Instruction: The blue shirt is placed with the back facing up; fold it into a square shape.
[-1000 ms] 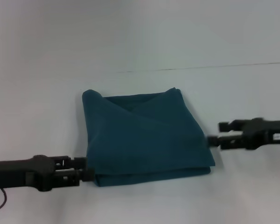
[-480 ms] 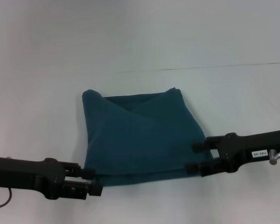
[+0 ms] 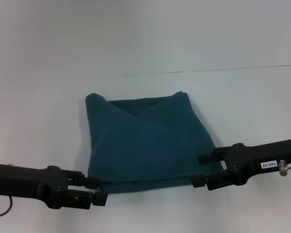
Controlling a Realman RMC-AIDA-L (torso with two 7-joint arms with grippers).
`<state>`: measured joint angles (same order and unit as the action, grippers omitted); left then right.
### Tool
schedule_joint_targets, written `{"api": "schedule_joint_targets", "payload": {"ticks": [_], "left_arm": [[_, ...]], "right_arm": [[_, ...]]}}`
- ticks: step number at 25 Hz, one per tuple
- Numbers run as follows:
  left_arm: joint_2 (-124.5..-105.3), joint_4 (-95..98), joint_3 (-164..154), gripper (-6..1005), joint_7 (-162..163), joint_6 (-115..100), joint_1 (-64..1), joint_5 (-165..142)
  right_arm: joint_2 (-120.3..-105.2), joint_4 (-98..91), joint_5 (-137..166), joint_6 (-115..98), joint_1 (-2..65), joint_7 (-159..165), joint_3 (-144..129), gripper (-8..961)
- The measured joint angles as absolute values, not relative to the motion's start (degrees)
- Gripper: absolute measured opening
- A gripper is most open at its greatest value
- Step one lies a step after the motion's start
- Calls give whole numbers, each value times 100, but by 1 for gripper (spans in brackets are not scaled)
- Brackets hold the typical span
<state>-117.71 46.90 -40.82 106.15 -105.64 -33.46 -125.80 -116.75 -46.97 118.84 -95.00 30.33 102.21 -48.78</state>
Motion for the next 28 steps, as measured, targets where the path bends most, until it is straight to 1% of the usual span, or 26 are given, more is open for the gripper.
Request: {"api": "schedule_joint_targets", "payload": {"ticks": [8, 17, 28], "left_arm": [[-11825, 4669, -4046, 675, 10626, -10499, -3340, -12505], [-11856, 4657, -3969, 675, 10631, -10320, -3368, -12492], [-11865, 4658, -3973, 674, 10594, -10294, -3375, -12489]], "right_arm": [[-11679, -4692, 11892, -9502, 3032, 10238, -4874, 915], [-11798, -4685, 11864, -9283, 3123, 10236, -4832, 915], [-11804, -4684, 11883, -9263, 3155, 10210, -4828, 915]]}}
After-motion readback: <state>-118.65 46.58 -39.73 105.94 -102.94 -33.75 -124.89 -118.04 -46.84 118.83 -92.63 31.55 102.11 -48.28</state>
